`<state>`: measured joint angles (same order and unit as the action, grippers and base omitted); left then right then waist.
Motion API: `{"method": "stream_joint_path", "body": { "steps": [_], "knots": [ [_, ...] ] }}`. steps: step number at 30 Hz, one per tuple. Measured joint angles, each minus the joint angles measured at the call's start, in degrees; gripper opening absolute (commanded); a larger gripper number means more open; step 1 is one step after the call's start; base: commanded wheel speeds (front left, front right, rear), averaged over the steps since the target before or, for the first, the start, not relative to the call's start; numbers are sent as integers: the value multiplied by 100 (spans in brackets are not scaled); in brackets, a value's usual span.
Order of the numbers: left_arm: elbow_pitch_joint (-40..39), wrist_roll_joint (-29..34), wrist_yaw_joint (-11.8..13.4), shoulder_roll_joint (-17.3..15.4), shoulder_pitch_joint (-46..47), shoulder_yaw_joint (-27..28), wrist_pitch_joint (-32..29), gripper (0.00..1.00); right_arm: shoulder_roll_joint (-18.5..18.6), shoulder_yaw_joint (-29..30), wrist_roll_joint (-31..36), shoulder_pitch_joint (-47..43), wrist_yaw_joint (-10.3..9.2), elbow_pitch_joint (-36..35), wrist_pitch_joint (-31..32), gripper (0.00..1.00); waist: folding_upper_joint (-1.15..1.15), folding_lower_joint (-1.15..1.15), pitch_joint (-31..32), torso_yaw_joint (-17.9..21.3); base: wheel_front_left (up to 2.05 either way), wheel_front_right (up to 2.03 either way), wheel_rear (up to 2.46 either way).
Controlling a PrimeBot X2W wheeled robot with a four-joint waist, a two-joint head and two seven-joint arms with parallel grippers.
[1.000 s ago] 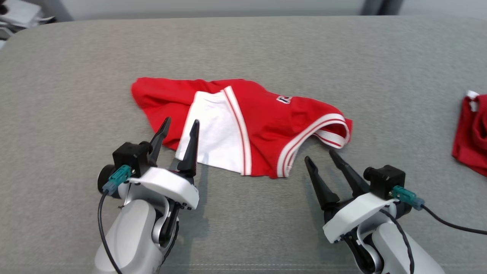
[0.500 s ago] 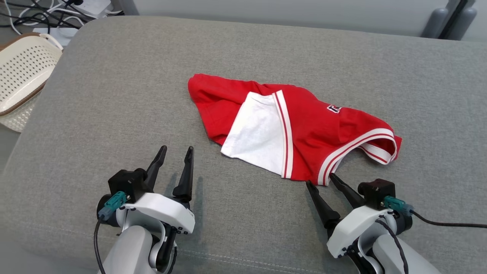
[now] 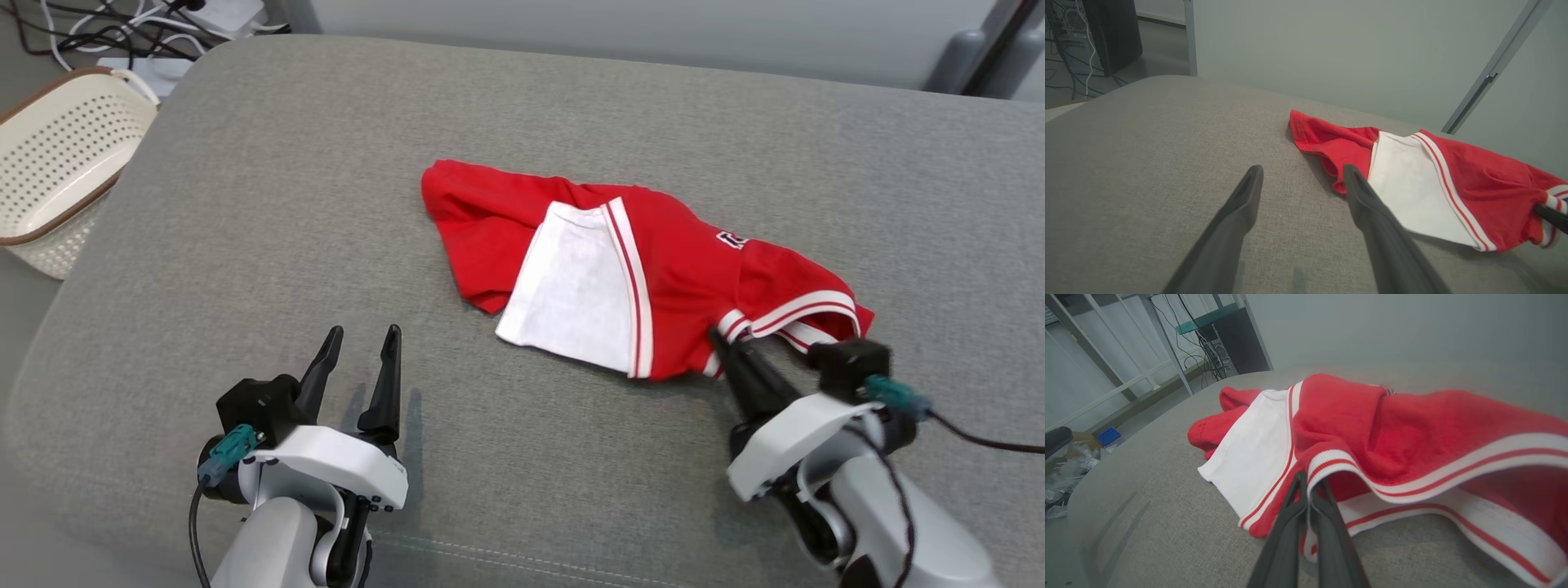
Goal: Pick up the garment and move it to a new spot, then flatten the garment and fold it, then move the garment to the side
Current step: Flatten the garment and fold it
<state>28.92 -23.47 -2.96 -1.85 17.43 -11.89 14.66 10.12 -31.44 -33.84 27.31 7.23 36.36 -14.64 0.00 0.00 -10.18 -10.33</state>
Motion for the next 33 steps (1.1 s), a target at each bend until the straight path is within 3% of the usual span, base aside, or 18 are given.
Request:
{"method": "stream_joint_path", "body": {
  "steps": [8, 18, 19, 20, 21, 26, 30, 33],
  "knots": [
    [32, 2, -8, -1, 1, 38, 0, 100, 494, 1157, 116, -405, 0, -601, -1, 0, 0, 0, 18, 507, 0, 0, 0],
    [214, 19, -9, 0, 71, -8, 0, 100, 500, 1396, 211, -582, 1, -345, -1, 0, 0, 0, -22, 1107, 0, 0, 0],
    [237, 21, -10, 0, 80, -16, 0, 100, 503, 1369, 203, -571, 1, -133, 0, 19, 0, 0, -34, 1150, 0, 0, 0],
    [265, 27, -21, 0, 95, -27, 0, 100, 503, 1323, 178, -568, 1, 88, 22, 79, 0, 0, -44, 1185, 0, 0, 0],
    [278, 27, -35, 3, 112, -30, 0, 100, 500, 1281, 151, -563, 1, 255, 52, 100, 0, 0, -51, 1211, 0, 0, 0],
    [289, 66, -35, -1, 179, 1, 0, 100, 516, 1763, 453, -221, 1, 580, 49, 100, 0, 0, -85, 1312, 0, 0, 0],
    [303, 80, -34, 1, 199, 41, 0, 100, 403, 2388, 1035, -124, 0, -18, 41, 100, 0, 0, -105, 1375, 0, 0, 0],
    [330, 243, -26, -9, 371, 97, 0, 100, 112, 2305, 1292, -240, 0, -573, 38, 100, 0, 0, -127, 1428, 0, 0, 0]
  ]
}}
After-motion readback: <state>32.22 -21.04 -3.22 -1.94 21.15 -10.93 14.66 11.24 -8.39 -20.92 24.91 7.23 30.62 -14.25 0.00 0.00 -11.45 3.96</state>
